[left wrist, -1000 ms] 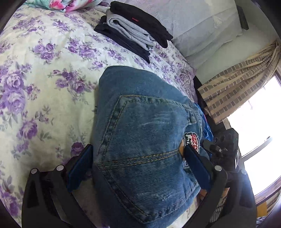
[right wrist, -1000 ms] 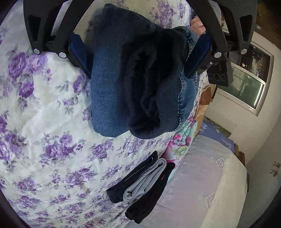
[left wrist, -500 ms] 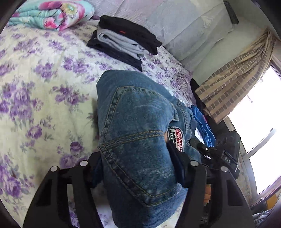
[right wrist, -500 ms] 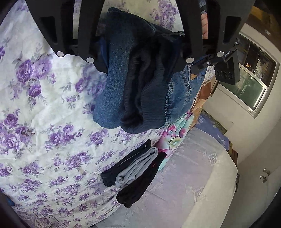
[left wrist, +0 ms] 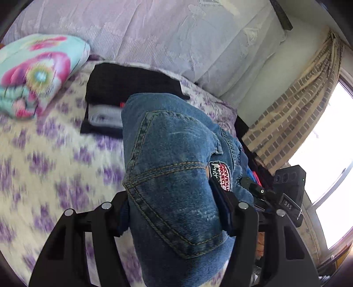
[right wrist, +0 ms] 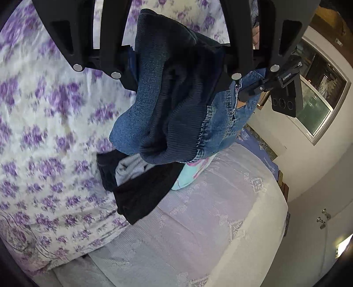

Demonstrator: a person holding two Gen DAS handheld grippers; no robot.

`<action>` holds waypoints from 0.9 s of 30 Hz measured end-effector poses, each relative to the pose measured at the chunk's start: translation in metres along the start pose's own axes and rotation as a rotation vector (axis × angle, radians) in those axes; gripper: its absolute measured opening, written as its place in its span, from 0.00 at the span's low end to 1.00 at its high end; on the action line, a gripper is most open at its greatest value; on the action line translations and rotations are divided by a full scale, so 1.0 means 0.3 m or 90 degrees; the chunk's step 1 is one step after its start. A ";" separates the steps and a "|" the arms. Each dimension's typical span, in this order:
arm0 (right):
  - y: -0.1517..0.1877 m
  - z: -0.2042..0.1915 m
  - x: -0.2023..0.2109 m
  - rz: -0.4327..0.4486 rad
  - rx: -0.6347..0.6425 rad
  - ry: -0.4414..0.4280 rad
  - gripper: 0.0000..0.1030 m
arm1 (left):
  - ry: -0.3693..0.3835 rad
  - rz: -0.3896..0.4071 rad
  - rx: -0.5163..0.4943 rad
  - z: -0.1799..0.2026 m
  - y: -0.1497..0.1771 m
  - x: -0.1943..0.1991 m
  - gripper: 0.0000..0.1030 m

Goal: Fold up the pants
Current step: 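Carry the folded jeans with both tools onto the stack of folded clothes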

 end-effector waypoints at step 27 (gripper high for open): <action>-0.618 0.504 -0.773 -0.049 -0.020 0.087 0.61 | -0.080 0.031 0.118 -0.278 -0.841 -0.650 0.87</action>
Point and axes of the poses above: each gripper's, at about its wrist camera, not at the fingertips, and x roughly against the way its jaws point, z to its right, y to its underside, the point moved 3 cm from there along -x, roughly the way its jaws point, and after that the axes turned 15 degrees about x, right-handed, at the moved point
